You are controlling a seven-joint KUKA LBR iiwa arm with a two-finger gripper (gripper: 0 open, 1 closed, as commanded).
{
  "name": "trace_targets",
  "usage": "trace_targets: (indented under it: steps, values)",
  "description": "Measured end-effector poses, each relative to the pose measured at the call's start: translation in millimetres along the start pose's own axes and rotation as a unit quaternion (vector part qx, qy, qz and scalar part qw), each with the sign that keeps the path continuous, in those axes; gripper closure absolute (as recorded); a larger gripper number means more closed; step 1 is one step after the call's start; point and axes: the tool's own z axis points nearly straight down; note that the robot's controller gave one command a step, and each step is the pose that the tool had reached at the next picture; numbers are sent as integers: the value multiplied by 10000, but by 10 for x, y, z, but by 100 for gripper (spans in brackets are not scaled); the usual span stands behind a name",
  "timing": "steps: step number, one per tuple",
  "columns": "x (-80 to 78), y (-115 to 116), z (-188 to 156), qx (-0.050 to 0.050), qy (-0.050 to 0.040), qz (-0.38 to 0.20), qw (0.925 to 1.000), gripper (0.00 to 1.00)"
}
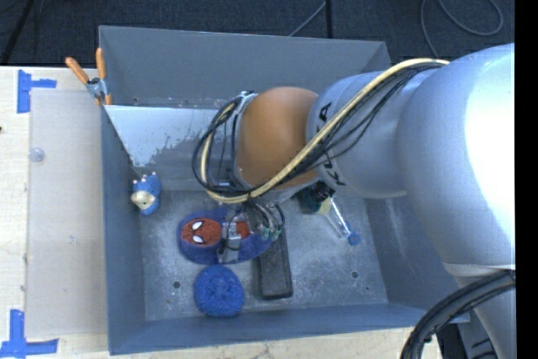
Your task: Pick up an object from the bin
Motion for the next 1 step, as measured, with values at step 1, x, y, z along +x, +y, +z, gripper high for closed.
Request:
trace_targets:
  steps: [1]
  values:
    - [2,4,-140,0,8,-1,10000,100]
